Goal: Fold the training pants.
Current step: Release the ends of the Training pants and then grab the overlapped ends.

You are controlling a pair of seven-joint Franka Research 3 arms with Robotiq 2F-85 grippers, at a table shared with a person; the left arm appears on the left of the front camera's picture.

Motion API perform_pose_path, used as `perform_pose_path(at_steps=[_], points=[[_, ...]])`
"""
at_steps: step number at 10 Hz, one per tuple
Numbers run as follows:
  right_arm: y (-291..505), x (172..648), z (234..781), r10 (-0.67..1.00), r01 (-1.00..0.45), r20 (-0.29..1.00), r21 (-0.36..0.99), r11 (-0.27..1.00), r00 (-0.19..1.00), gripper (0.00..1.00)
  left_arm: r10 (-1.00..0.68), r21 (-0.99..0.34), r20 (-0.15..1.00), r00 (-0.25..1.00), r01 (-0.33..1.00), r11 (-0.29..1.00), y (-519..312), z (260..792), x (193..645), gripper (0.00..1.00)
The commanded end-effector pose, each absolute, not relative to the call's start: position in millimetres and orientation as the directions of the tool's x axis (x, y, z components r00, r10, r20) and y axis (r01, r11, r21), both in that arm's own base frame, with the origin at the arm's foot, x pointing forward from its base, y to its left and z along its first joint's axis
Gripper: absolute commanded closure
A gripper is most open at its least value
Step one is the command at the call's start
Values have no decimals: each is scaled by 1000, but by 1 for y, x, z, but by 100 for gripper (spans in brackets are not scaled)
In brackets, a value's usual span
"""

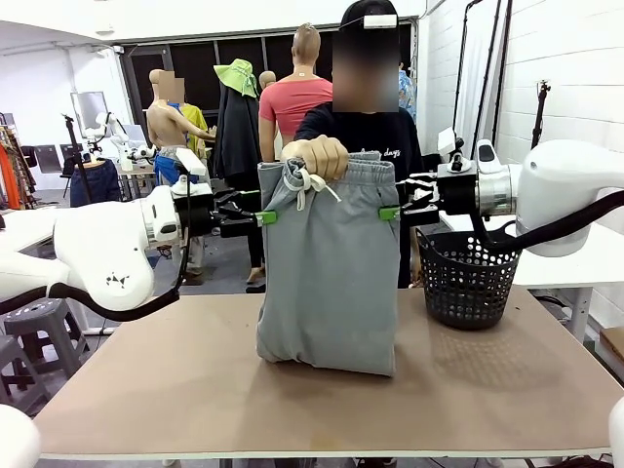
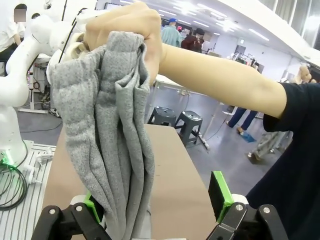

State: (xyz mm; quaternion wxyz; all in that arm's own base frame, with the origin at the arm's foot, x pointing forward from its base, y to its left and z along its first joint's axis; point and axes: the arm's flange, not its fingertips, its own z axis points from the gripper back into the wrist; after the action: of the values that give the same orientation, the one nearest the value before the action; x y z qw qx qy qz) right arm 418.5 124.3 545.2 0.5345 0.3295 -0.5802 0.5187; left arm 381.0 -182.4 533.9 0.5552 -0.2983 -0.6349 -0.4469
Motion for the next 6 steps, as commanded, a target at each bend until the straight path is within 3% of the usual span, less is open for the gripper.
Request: perform_pose_path(at_steps=[1,3,6], points=[[129,418,545,136,-959,974,-204,195,-180,0,-99,188,982,-162,905,383,-178,536,384,0],[128,419,547,141,-954,972,-216,210,-190,0,-125,209,977,-174,901,381,-178,541,388,0],[131,427,548,138,-975,976,-184,126,-166,0,-123,238,969,-212,934,265,-185,549,395,0]])
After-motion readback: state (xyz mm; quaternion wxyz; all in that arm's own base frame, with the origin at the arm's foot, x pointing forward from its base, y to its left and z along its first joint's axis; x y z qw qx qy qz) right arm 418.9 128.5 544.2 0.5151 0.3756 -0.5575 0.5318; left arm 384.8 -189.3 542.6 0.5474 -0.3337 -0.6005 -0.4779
